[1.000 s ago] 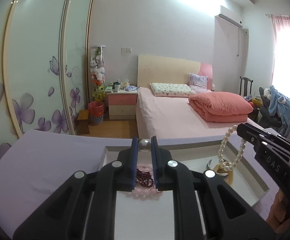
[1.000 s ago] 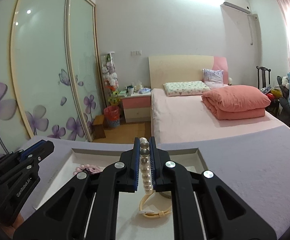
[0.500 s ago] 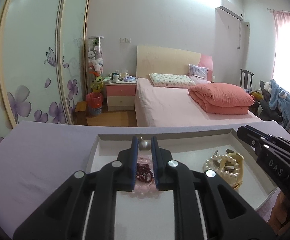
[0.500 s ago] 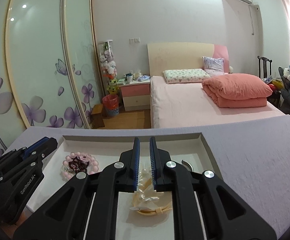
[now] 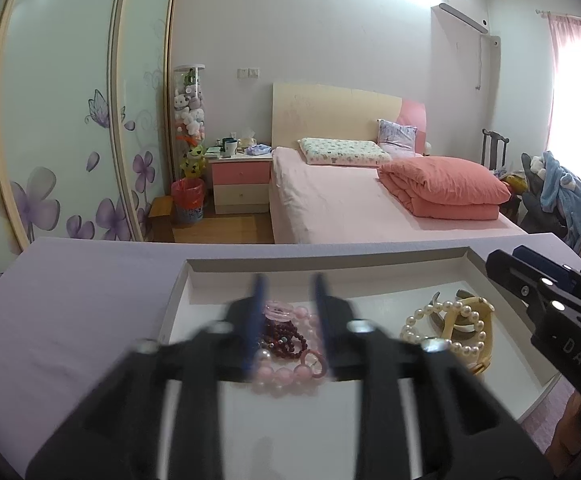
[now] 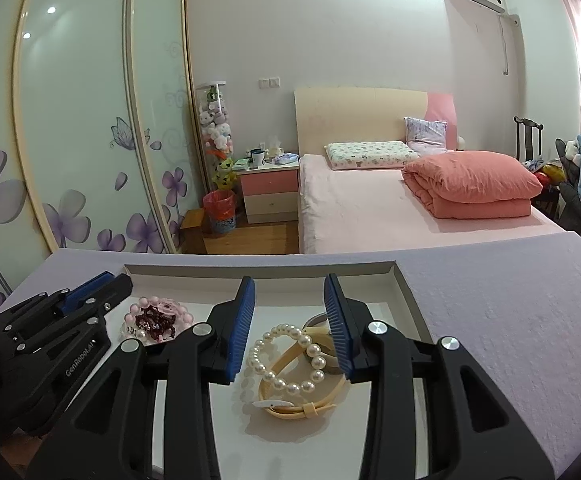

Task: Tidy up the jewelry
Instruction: 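Open both tools to release the pearl bracelet and earring into the tray, then withdraw both tools from the tray toward the silver ring and bangle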

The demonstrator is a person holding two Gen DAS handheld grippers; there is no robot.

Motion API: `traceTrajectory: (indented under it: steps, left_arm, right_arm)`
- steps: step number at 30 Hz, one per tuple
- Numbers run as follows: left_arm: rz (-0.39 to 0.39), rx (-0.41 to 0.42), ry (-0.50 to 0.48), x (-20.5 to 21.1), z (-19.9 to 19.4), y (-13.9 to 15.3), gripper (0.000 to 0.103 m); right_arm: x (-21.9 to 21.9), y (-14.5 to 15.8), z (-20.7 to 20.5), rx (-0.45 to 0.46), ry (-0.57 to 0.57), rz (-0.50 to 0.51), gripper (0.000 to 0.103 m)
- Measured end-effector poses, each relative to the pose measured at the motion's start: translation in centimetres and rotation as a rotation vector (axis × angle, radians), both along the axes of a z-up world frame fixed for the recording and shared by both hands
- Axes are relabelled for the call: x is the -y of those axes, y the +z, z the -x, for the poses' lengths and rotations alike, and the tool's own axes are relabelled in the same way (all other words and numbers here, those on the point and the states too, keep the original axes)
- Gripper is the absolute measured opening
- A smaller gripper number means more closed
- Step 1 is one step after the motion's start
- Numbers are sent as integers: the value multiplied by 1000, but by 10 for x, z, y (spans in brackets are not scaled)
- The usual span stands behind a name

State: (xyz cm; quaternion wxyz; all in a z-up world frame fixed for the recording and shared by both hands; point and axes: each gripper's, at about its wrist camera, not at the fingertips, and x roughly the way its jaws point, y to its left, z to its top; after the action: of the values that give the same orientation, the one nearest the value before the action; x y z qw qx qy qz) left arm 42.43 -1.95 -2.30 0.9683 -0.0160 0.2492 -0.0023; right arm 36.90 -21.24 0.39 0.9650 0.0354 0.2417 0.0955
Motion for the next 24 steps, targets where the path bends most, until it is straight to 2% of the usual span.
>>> traceTrajectory:
  steps: [1, 9, 12, 16, 24]
  left_arm:
    - [-1, 4, 3, -1, 1, 0, 42]
    - [0, -1, 8, -3, 1, -1, 42]
    - [11, 0, 2, -4, 2, -1, 47]
    - [16, 2, -17, -2, 3, -2, 47]
    - [89, -6, -79, -11, 4, 6, 47]
  right_arm:
    - [1, 0, 0, 0, -1, -1, 38]
    - [2, 0, 1, 3, -5, 7, 38]
    - [3, -1, 2, 1, -8, 7, 38]
    - [7, -3, 2, -1, -15, 3, 38]
    - [12, -6, 2, -4, -21, 0, 37]
